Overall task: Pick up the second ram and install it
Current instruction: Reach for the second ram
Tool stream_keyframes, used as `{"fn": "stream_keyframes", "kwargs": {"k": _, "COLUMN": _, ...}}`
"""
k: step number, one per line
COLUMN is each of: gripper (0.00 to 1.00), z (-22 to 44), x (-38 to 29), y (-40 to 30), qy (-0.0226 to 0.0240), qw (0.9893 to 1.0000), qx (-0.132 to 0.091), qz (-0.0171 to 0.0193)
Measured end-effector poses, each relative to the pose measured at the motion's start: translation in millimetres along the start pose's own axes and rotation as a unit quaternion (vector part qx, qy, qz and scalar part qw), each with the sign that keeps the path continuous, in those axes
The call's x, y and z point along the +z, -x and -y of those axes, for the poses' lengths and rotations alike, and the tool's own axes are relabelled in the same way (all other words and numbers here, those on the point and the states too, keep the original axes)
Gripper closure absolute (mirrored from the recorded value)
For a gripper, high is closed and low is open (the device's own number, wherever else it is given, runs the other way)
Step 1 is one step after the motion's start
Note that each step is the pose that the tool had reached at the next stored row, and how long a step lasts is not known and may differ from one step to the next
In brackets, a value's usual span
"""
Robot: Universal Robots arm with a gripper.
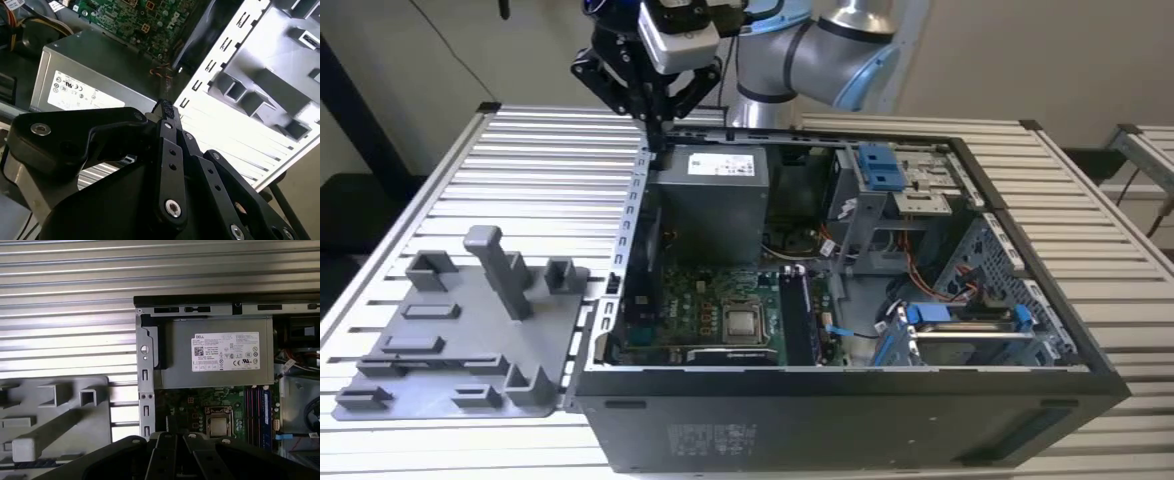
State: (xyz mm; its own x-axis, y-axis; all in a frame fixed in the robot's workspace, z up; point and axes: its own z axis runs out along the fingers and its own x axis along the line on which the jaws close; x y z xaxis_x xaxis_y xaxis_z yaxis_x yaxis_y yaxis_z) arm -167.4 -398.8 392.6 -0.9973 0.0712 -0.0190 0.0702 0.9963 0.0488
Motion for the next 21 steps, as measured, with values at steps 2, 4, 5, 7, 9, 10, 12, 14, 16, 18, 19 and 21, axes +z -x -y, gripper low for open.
{"fn": "stream_keyframes", "kwargs": {"k": 2, "gripper": 0.89, "z": 0.1, "x": -0.1, "y": -1.8, "qy": 0.0, "qw": 1.0, "qx": 0.0, "qz": 0.0}}
{"fn": "stream_keyframes", "kwargs": {"k": 4, "gripper": 0.89, "z": 0.2, "x": -0.1, "y": -3.2, "qy": 0.0, "qw": 1.0, "qx": 0.0, "qz": 0.0}}
{"fn": "stream_keyframes", "kwargs": {"k": 5, "gripper": 0.89, "z": 0.3, "x": -0.1, "y": -3.9, "qy": 0.0, "qw": 1.0, "qx": 0.0, "qz": 0.0}}
{"fn": "stream_keyframes", "kwargs": {"k": 7, "gripper": 0.89, "z": 0.4, "x": -0.1, "y": -5.2, "qy": 0.0, "qw": 1.0, "qx": 0.0, "qz": 0.0}}
{"fn": "stream_keyframes", "kwargs": {"k": 9, "gripper": 0.89, "z": 0.5, "x": -0.2, "y": -6.5, "qy": 0.0, "qw": 1.0, "qx": 0.0, "qz": 0.0}}
{"fn": "stream_keyframes", "kwargs": {"k": 10, "gripper": 0.89, "z": 0.5, "x": -0.2, "y": -7.1, "qy": 0.0, "qw": 1.0, "qx": 0.0, "qz": 0.0}}
{"fn": "stream_keyframes", "kwargs": {"k": 12, "gripper": 0.89, "z": 0.6, "x": -0.2, "y": -8.4, "qy": 0.0, "qw": 1.0, "qx": 0.0, "qz": 0.0}}
{"fn": "stream_keyframes", "kwargs": {"k": 14, "gripper": 0.89, "z": 0.7, "x": -0.2, "y": -9.6, "qy": 0.0, "qw": 1.0, "qx": 0.0, "qz": 0.0}}
{"fn": "stream_keyframes", "kwargs": {"k": 16, "gripper": 0.89, "z": 0.7, "x": -0.3, "y": -10.7, "qy": 0.0, "qw": 1.0, "qx": 0.0, "qz": 0.0}}
{"fn": "stream_keyframes", "kwargs": {"k": 18, "gripper": 0.89, "z": 0.8, "x": -0.3, "y": -11.9, "qy": 0.0, "qw": 1.0, "qx": 0.0, "qz": 0.0}}
{"fn": "stream_keyframes", "kwargs": {"k": 19, "gripper": 0.89, "z": 0.9, "x": -0.3, "y": -12.5, "qy": 0.0, "qw": 1.0, "qx": 0.0, "qz": 0.0}}
{"fn": "stream_keyframes", "kwargs": {"k": 21, "gripper": 0.89, "z": 1.0, "x": -0.3, "y": -13.7, "qy": 0.0, "qw": 1.0, "qx": 0.0, "qz": 0.0}}
